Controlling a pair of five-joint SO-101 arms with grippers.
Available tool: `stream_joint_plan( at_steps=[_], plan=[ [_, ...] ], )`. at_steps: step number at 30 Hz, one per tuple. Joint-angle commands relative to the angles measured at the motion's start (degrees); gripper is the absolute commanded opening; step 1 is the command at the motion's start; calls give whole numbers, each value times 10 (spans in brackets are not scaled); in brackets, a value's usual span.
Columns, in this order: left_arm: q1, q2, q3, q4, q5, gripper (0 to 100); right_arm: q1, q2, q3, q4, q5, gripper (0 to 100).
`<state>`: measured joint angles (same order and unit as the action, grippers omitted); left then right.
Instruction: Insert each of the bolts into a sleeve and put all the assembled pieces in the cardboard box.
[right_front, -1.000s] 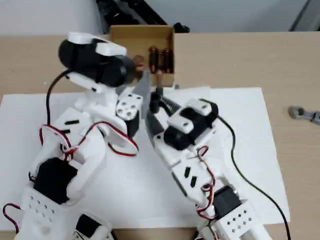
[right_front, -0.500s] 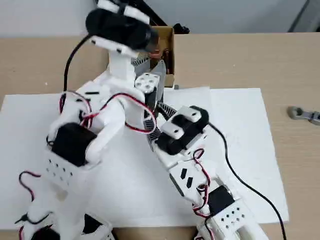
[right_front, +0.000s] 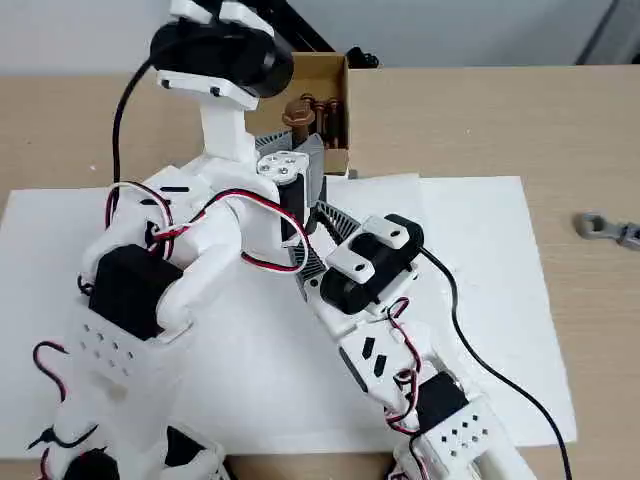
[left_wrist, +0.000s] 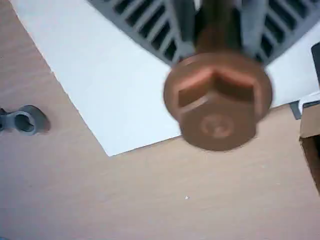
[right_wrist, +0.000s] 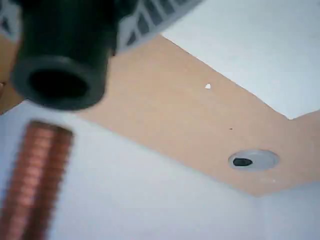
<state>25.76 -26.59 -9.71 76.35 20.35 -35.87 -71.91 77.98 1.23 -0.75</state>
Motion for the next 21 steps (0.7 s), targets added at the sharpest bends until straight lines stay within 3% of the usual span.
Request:
stream_joint_plan(
  at_steps=[1, 9, 21],
  plan=[
    [2, 0, -29, 1, 4, 6, 0, -16, -13, -14, -10, 4],
    [-1, -1, 0, -1, 2, 6, 0, -16, -13, -15, -10, 4],
    [-1, -91, 158, -119, -31, 5, 0, -16, -14, -13, -10, 4]
  ],
)
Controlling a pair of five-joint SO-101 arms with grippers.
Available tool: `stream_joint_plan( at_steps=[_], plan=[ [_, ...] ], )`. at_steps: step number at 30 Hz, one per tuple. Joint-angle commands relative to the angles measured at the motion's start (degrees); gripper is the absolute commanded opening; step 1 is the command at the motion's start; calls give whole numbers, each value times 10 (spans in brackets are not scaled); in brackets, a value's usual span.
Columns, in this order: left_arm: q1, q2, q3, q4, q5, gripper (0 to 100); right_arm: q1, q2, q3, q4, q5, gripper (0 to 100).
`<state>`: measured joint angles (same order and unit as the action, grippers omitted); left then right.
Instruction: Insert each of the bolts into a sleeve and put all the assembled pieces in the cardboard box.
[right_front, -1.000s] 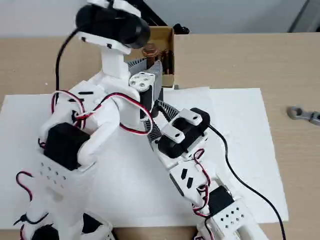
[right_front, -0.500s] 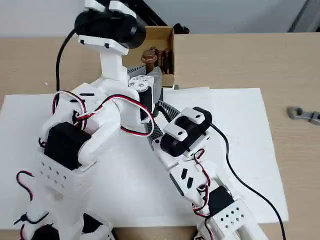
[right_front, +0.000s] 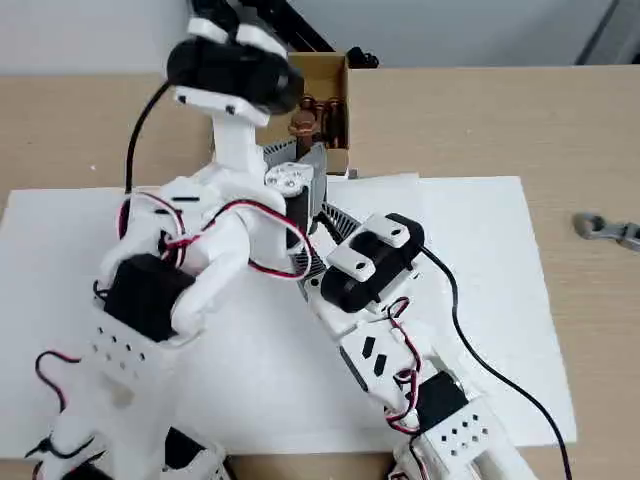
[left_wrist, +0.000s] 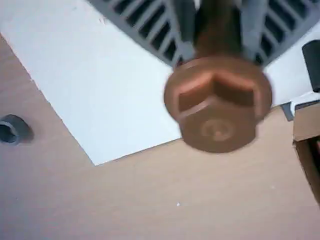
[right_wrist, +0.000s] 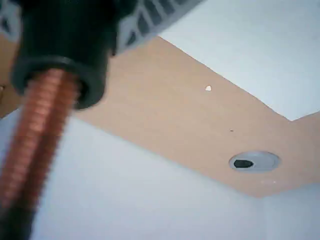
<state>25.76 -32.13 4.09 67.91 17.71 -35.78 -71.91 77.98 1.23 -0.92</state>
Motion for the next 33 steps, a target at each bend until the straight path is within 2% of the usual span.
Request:
stream_joint_plan(
  at_steps=[1, 7, 19, 22, 26, 30, 33],
  plan=[
    [-1, -42, 31, -41, -4, 5, -1, -16, -14, -13, -8, 4],
    [-1, -70, 81, -73, -22, 5, -1, -16, -22, -11, -9, 4],
    [20, -127, 161, -69, -35, 5, -1, -11, -40, -10, -10, 4],
    [45, -139, 184, -72, -41, 5, -1, -11, -44, 13, -10, 4],
    [41, -142, 184, -74, -42, 8, -1, -14, -67, 48, -11, 4],
    [27, -142, 184, -72, -36, 84, -1, -11, -78, 51, -11, 4],
    [11, -138, 171, -61, -4, 142, -1, -11, -78, 51, -11, 4]
  ],
)
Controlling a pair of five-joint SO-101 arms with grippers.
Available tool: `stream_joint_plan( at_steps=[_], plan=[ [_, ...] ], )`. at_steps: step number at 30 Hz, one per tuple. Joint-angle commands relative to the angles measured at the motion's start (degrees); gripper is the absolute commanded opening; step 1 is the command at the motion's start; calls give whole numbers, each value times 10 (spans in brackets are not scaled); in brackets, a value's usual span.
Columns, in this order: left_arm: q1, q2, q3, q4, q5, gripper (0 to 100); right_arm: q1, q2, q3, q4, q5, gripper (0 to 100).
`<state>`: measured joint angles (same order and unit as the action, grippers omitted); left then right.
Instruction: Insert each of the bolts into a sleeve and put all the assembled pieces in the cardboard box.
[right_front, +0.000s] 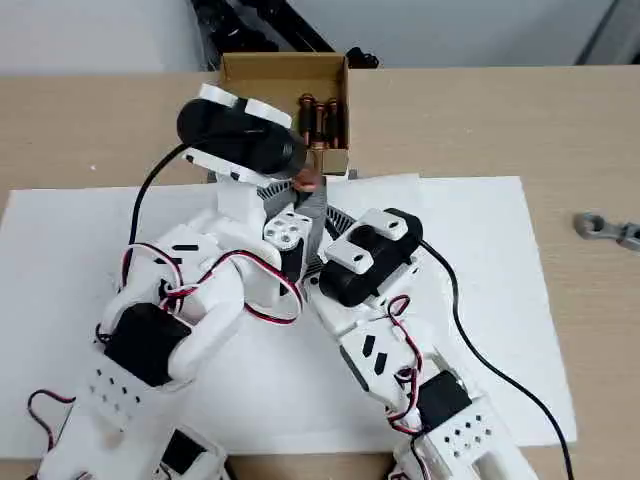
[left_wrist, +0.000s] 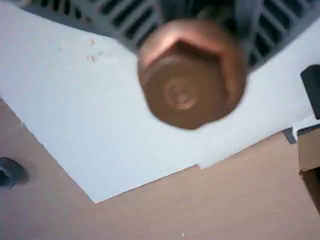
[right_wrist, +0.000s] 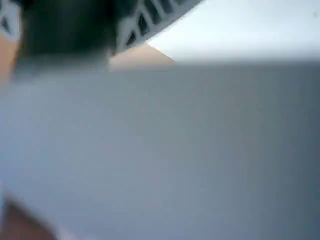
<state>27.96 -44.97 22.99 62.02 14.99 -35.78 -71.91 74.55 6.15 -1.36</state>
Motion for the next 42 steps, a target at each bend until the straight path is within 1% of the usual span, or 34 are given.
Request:
stream_joint_plan(
  at_steps=[1, 6, 8, 13, 15, 19, 22, 26, 31, 37, 42],
  plan=[
    [-17, -10, -25, 5, 25, 152, -1, -11, -44, 1, -7, 4],
    [-39, -10, -63, 44, 24, 171, 0, -6, -65, 7, -7, 4],
    [-53, -10, -82, 65, 7, 175, 2, 13, -96, 22, -29, 4],
    [-98, -10, -132, 107, -23, 167, 54, 131, -203, 40, -72, 4],
    [-129, -11, -145, 113, -43, 129, 76, 194, -259, 41, -83, 4],
    [-198, -13, -138, 119, -104, 2, 95, 327, -375, 40, -90, 4],
    [-244, -15, -101, 141, -135, 6, 95, 429, -458, 36, -106, 4],
    [-287, -16, -26, 147, -143, 5, 96, 576, -562, 23, -136, 4],
    [-330, -23, 46, 83, -141, 5, 114, 735, -665, -48, -134, 4],
    [-332, -114, 155, 26, -141, 5, 138, 897, -764, -50, -134, 4],
    [-336, -207, 271, -18, -140, 5, 139, 972, -818, -49, -134, 8]
  ],
)
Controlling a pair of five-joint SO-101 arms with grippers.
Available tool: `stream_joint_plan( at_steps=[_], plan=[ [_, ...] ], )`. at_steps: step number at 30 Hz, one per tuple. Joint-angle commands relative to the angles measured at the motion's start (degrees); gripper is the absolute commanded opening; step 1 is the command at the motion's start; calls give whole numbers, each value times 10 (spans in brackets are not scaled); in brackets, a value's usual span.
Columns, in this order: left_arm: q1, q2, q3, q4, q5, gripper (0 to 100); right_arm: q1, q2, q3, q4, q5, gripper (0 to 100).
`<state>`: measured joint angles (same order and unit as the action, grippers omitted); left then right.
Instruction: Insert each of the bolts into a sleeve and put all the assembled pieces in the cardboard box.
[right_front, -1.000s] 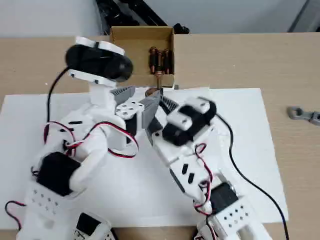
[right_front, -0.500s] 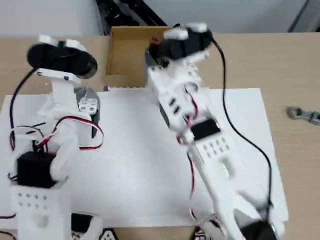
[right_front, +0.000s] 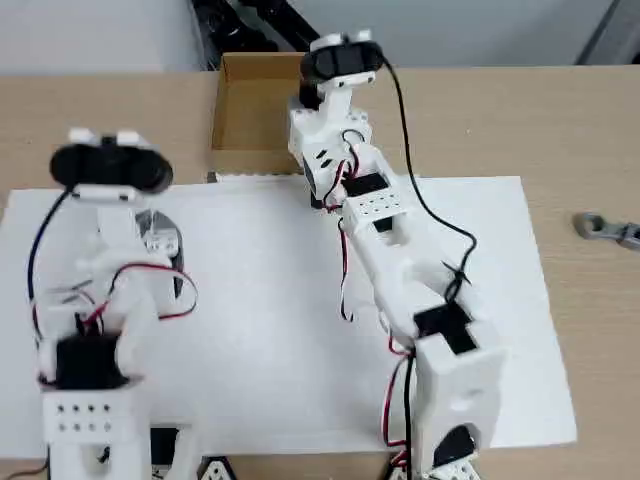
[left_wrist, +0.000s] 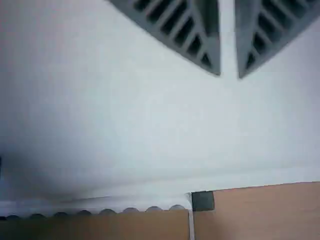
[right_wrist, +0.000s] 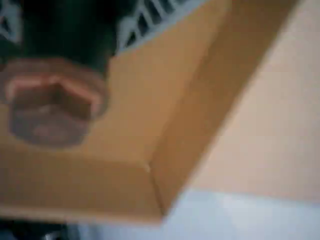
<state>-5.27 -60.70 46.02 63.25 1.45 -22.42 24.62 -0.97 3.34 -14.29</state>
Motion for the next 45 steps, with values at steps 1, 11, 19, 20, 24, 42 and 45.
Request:
stream_joint_plan(
  at_steps=[1, 11, 19, 20, 24, 42, 45],
  plan=[
    [-4, -67, 61, -37, -5, 5, 6, 18, -69, -21, -4, 9],
    [-4, -173, 233, -119, -8, 5, 4, 78, -81, -20, -4, 18],
    [-4, -247, 331, -158, -8, 5, 4, 56, -83, 65, -7, 194],
    [-3, -260, 342, -158, -8, 5, 4, 44, -82, 78, -8, 188],
    [-3, -324, 383, -158, -8, 5, 7, -14, -80, 111, -8, 131],
    [-4, -433, 489, -98, -53, 5, 8, -403, -80, 489, 51, 3],
    [-3, -433, 498, -99, -53, 5, 8, -487, -64, 576, 68, 3]
  ],
)
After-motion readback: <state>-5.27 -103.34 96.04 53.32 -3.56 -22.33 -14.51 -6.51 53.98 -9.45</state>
